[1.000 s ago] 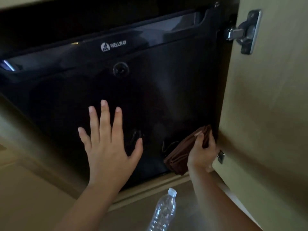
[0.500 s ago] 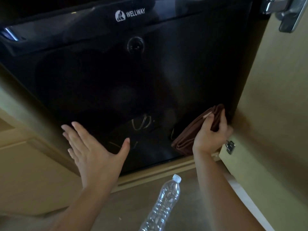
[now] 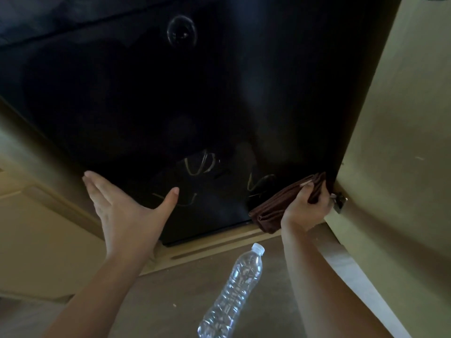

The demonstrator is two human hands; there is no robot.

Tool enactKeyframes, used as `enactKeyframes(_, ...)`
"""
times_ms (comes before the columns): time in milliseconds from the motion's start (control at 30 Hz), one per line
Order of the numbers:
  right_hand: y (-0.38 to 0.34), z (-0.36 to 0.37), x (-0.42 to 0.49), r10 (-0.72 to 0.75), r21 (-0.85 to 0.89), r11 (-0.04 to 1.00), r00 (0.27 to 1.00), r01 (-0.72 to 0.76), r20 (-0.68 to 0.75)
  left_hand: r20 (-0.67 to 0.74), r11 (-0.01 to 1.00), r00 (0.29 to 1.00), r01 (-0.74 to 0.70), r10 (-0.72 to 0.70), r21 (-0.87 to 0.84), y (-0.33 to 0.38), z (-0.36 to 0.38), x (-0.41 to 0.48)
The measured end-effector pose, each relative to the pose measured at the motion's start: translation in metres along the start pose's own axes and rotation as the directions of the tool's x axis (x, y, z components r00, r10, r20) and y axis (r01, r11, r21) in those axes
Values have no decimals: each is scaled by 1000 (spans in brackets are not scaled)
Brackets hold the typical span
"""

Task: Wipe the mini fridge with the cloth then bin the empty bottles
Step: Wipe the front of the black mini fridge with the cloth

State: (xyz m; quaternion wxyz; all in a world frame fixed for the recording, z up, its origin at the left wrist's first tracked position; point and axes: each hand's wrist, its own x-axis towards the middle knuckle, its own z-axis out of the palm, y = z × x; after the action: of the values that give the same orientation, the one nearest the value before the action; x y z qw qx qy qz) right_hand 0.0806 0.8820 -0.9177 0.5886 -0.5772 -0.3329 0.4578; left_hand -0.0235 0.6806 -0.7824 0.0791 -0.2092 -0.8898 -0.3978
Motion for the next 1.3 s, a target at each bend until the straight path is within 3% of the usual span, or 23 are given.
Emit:
enactKeyframes(433, 1, -2, -2, 2, -62, 998, 1000, -3, -2, -52, 999, 999, 12, -10, 42, -2, 8, 0)
enactKeyframes(633, -39, 6, -10, -99, -33, 995, 995, 98, -21, -27, 999, 1000, -2, 2, 32, -3, 5, -1)
enactKeyframes(833, -72, 16, -41, -306, 67, 951, 951, 303, 49, 9, 998, 998, -63, 62, 24, -13, -3, -3)
enactKeyframes(1000, -93, 31, -94, -558, 88, 829, 816, 552, 152, 21, 997, 997, -72, 73, -39, -13, -5, -2)
enactKeyframes(1100, -89, 38, -136, -727, 71, 662, 615, 746, 306, 38, 994, 995, -86, 89, -65, -18, -8, -1)
enactKeyframes(1167, -81, 42, -158, -770, 72, 559, 485, 826, 415, 52, 992, 993, -101, 105, -72, -24, -12, 2)
enactKeyframes(1300, -78, 41, -158, -787, 112, 492, 386, 864, 481, 89, 982, 980, -172, 178, -73, -35, -23, 5)
